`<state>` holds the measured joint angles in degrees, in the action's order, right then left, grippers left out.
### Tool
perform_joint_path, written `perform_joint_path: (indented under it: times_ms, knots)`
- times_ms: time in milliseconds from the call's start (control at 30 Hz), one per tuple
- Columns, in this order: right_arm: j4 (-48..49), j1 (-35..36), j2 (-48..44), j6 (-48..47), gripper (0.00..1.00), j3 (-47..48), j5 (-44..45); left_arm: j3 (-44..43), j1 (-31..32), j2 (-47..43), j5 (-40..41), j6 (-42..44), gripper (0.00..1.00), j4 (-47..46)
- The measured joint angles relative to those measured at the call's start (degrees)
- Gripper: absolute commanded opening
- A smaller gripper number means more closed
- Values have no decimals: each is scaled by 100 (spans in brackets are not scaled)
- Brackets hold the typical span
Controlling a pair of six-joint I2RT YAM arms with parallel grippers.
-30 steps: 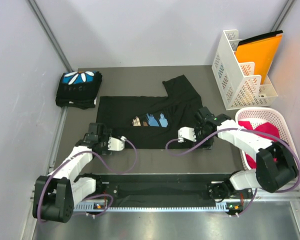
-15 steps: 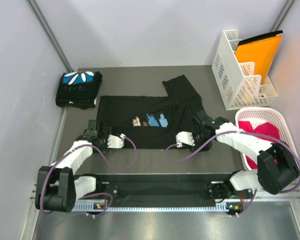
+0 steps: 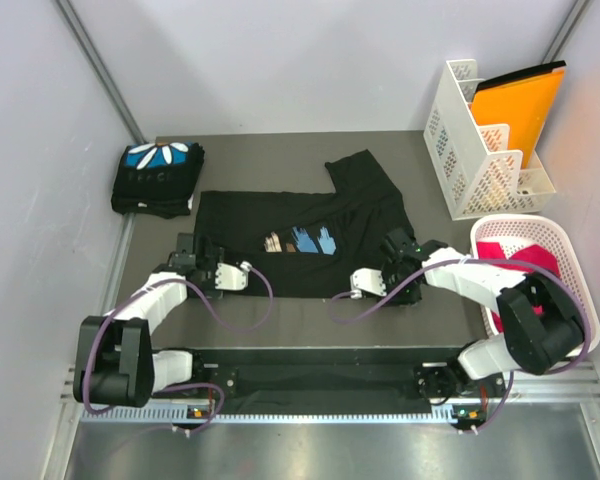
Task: Fold and stack the t-shirts
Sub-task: Fold the tshirt
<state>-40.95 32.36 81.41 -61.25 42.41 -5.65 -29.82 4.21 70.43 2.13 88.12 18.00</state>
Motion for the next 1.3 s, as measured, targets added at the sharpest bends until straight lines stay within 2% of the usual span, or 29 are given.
perform_joint_path:
  times_ms: [133,267,367,433,467,533,600,667,700,1300]
  knots:
    - [61,7,17,42,34,0,63,-17,-39,35,-70,35,74,-26]
    - [170,11,55,42,25,2,157,-24,-83,72,-181,59,67,-37]
    - [223,11,79,42,23,9,210,-50,-116,114,-240,101,65,9]
    - [236,0,81,35,21,9,234,-85,-149,140,-291,138,59,46]
    - [240,-7,83,33,18,9,240,-94,-164,151,-319,151,48,61]
    - [254,-26,92,11,15,15,258,-131,-212,201,-431,208,36,153]
    - [249,-39,131,-11,5,55,267,-190,-232,295,-487,219,19,313]
    - [243,-55,162,-44,0,90,273,-297,-249,385,-555,236,12,520]
    - [245,-66,162,-59,0,90,273,-350,-258,417,-586,245,0,619]
    - [223,-417,-55,-848,0,-90,258,-520,-525,-245,-977,1263,0,2223]
